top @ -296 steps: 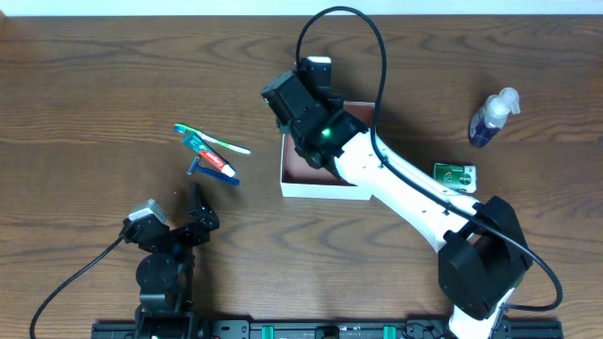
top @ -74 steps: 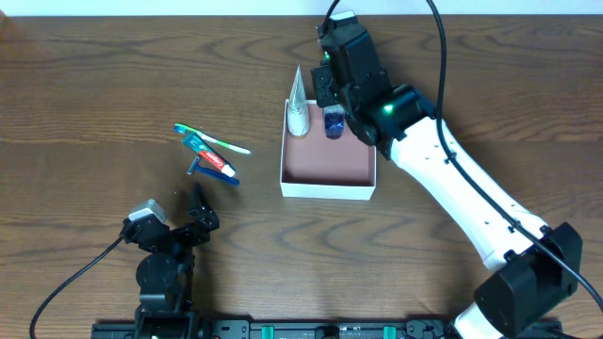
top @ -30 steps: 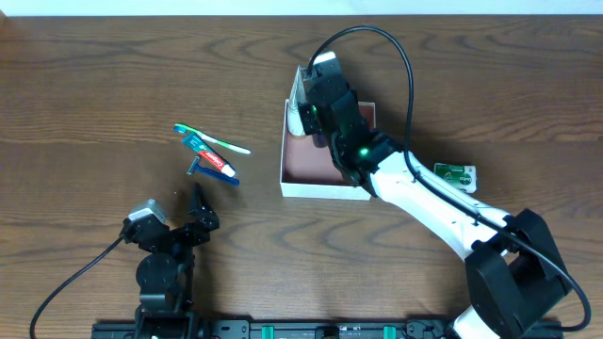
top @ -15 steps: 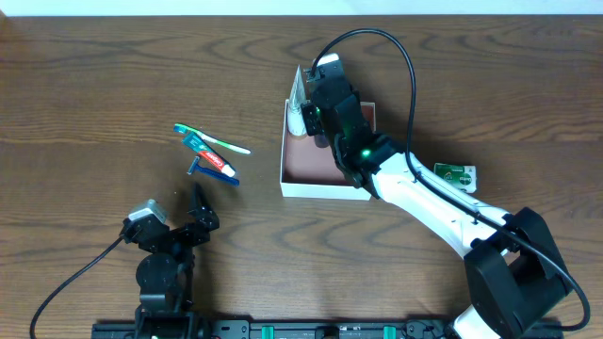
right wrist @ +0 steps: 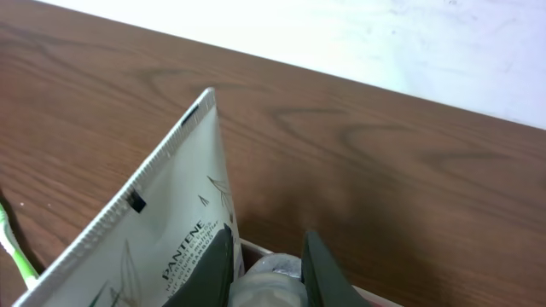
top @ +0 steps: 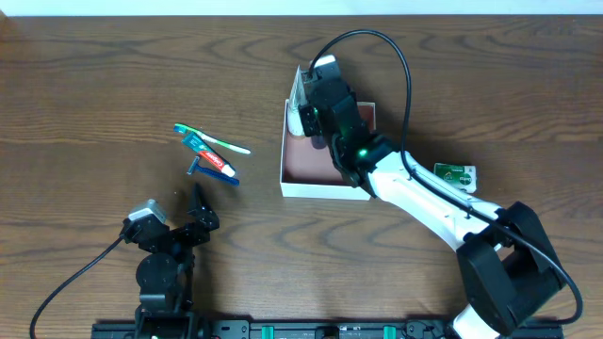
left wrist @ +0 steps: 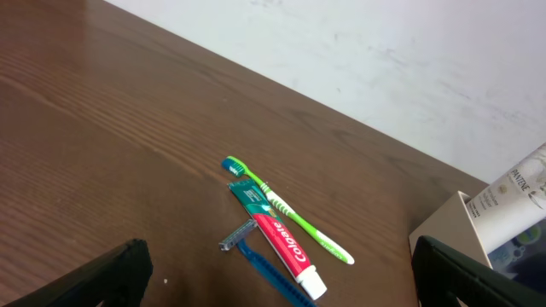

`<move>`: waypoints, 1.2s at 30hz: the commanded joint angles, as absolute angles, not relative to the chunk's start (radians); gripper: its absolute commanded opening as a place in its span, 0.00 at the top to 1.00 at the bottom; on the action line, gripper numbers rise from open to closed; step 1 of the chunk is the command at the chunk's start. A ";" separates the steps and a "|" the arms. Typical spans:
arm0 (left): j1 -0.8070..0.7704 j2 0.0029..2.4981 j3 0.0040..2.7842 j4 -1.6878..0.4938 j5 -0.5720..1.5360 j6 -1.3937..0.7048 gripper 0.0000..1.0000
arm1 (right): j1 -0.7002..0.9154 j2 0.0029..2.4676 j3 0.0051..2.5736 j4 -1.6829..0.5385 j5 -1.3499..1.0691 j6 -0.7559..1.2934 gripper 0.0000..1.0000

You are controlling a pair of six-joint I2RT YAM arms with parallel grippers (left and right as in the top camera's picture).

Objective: Pack container

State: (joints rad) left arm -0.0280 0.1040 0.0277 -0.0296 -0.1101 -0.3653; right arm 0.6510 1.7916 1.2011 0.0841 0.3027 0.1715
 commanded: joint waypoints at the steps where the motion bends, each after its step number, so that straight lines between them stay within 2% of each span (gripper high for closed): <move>1: -0.025 0.104 0.004 -0.062 -0.115 -0.355 0.02 | 0.646 1.786 1.214 0.106 0.310 0.160 0.95; 6: -0.025 0.104 0.004 -0.062 -0.115 -0.355 0.02 | 0.646 1.786 1.214 0.112 0.310 0.160 0.63; 17: -0.025 0.104 0.004 -0.062 -0.115 -0.355 0.02 | 0.627 1.784 1.214 0.120 0.310 0.159 0.62; 26: -0.025 0.104 0.004 -0.062 -0.115 -0.355 0.02 | 0.622 1.690 1.216 0.108 0.315 0.133 0.56; 29: -0.025 0.104 0.004 -0.062 -0.115 -0.355 0.02 | 0.620 1.609 1.216 0.053 0.318 0.150 0.54; 36: -0.025 0.104 0.004 -0.062 -0.115 -0.355 0.02 | 0.616 1.383 1.216 -0.197 0.252 0.355 0.49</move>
State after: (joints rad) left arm -0.0280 0.1040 0.0277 -0.0296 -0.1101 -0.3653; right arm 0.6304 1.4479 1.2034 -0.1593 0.2901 0.2607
